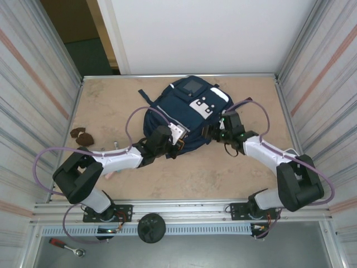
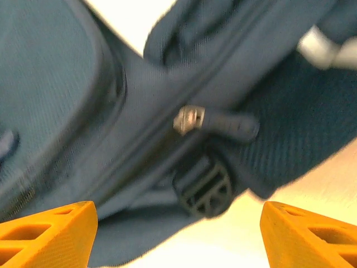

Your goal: Pack books, pencil case, and school supplies into a backpack

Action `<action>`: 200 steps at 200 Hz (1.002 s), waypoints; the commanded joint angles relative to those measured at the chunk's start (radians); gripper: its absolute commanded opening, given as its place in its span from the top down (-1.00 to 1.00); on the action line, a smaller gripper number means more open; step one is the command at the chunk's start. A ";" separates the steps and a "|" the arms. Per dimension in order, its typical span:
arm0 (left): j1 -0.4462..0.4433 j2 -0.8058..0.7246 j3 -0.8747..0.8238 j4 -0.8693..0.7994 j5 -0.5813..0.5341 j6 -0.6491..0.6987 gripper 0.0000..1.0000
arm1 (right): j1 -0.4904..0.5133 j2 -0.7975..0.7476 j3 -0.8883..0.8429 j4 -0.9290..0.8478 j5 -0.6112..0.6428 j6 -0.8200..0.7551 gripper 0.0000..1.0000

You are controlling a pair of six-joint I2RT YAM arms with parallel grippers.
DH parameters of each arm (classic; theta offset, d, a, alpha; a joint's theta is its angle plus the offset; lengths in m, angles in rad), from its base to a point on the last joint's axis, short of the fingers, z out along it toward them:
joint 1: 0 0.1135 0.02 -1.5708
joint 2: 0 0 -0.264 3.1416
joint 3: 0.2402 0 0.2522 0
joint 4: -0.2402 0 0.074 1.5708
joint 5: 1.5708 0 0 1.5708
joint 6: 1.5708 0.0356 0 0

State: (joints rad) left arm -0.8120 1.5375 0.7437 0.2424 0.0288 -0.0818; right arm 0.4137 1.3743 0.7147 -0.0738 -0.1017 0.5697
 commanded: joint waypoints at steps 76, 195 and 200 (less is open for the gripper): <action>-0.005 -0.018 -0.023 -0.049 -0.154 0.020 1.00 | 0.020 0.224 -0.043 0.291 -0.019 0.282 0.04; 0.095 -0.101 -0.003 -0.270 -0.460 0.013 1.00 | -0.053 0.111 -0.058 0.128 0.012 0.030 1.00; 0.101 -0.105 -0.002 -0.275 -0.455 0.014 1.00 | -0.056 0.111 -0.049 0.108 0.011 0.014 1.00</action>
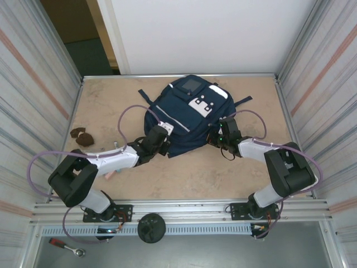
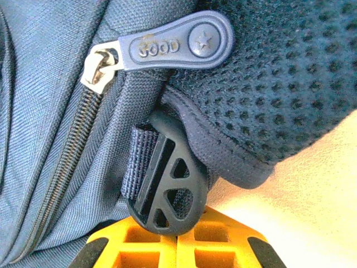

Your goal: Pack books, pencil case, and school supplies into a backpack

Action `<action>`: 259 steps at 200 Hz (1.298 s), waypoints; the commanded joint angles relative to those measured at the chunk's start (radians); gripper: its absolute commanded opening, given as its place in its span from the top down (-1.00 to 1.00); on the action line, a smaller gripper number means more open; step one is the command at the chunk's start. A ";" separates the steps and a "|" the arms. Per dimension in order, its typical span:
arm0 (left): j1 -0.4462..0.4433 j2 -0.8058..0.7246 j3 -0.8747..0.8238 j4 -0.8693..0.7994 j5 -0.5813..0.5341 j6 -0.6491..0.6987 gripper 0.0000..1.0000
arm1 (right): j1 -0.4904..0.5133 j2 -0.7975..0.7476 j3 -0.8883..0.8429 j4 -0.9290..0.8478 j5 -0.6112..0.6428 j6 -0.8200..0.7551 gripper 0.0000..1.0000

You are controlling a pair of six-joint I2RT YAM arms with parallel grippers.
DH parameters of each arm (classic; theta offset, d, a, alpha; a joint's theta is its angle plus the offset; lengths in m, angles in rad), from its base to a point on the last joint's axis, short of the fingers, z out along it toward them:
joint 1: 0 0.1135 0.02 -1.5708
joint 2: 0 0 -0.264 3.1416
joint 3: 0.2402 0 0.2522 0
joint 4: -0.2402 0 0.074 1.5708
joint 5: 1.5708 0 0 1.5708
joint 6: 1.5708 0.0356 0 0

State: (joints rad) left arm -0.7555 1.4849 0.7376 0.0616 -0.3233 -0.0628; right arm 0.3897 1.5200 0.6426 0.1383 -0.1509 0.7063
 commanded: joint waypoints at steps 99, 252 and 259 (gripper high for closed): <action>-0.125 -0.003 0.081 -0.081 0.085 0.023 1.00 | -0.202 -0.067 0.220 -0.402 -0.028 -0.281 0.72; -0.172 0.013 0.085 -0.086 0.003 0.029 1.00 | 0.024 -0.040 -0.044 -0.022 -0.037 0.036 0.65; -0.162 0.009 0.078 -0.092 -0.013 0.032 1.00 | 0.014 -0.055 -0.051 -0.045 -0.020 0.019 0.73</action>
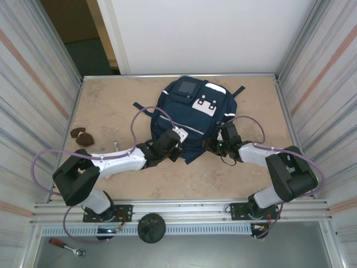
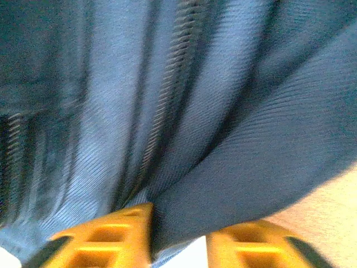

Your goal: Pack books, pencil case, and school supplies into a backpack

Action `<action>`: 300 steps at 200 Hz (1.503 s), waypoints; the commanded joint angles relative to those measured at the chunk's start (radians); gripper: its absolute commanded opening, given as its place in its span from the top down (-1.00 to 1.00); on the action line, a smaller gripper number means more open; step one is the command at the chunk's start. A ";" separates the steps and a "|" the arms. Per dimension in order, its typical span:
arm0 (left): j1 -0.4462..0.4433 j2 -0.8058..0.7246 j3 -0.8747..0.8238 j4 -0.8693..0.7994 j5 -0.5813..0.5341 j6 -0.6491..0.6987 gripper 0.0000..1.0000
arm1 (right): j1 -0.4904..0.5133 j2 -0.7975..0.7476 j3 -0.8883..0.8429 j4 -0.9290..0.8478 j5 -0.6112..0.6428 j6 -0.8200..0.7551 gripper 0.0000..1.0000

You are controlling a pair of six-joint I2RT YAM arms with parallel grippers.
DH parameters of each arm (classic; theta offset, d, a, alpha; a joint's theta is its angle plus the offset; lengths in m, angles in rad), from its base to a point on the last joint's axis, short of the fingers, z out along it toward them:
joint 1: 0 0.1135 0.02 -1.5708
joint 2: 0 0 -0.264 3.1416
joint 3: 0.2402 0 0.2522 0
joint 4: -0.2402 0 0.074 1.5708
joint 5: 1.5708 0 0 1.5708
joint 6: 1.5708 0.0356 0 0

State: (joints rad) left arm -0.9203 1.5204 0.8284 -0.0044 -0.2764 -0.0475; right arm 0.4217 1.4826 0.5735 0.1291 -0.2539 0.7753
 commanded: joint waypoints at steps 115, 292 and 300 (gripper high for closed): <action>0.192 -0.078 -0.041 -0.026 0.014 0.042 1.00 | -0.142 -0.313 0.046 -0.293 0.173 -0.376 0.54; 0.282 -0.149 -0.107 0.029 0.135 -0.026 1.00 | 0.342 0.161 0.373 -0.133 0.523 -0.951 0.69; 0.295 -0.149 -0.107 0.031 0.135 -0.028 1.00 | 0.343 0.138 0.349 -0.134 0.535 -0.944 0.78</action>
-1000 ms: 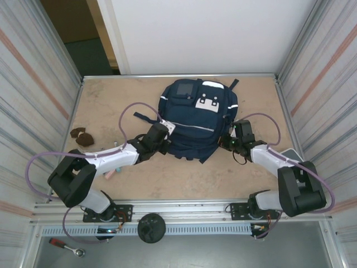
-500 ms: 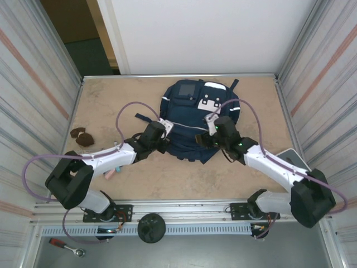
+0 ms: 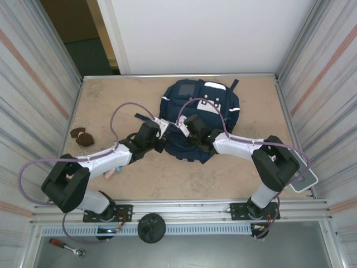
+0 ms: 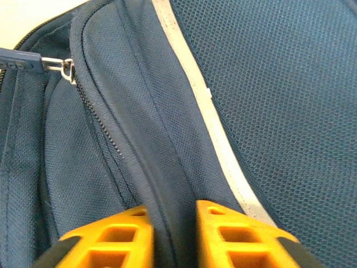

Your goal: Pack books, pencil case, and school supplies into a backpack

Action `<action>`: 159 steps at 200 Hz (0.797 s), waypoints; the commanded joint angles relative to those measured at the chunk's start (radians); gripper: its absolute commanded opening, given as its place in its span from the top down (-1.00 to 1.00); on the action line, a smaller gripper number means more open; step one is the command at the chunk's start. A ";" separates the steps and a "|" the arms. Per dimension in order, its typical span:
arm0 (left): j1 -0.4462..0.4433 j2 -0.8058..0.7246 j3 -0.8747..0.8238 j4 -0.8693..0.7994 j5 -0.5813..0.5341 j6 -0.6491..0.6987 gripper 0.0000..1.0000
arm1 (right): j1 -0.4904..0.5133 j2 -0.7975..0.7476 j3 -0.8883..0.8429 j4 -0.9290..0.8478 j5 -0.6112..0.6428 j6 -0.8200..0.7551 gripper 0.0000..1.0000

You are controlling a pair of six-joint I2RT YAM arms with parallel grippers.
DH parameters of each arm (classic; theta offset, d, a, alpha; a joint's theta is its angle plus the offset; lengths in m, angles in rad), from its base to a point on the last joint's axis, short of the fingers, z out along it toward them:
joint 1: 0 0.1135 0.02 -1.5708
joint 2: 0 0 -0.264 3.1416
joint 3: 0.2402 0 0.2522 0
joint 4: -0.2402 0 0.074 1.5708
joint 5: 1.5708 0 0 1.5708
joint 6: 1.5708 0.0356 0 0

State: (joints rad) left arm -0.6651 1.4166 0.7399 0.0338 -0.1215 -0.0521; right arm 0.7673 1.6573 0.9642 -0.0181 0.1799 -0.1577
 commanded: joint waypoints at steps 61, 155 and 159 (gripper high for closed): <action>0.135 0.025 0.033 0.003 -0.043 -0.018 1.00 | -0.025 -0.218 -0.228 -0.010 0.090 0.126 1.00; 0.135 -0.046 -0.042 0.134 0.501 0.111 0.03 | -0.212 -0.404 -0.299 0.016 -0.266 0.258 1.00; 0.134 -0.037 -0.035 0.129 0.519 0.122 0.00 | -0.222 -0.410 -0.301 0.019 -0.280 0.262 1.00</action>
State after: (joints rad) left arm -0.5259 1.3933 0.7025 0.1196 0.1741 -0.0135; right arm 0.6025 1.3102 0.6792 -0.0010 0.0113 0.0208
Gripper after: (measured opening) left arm 0.441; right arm 0.082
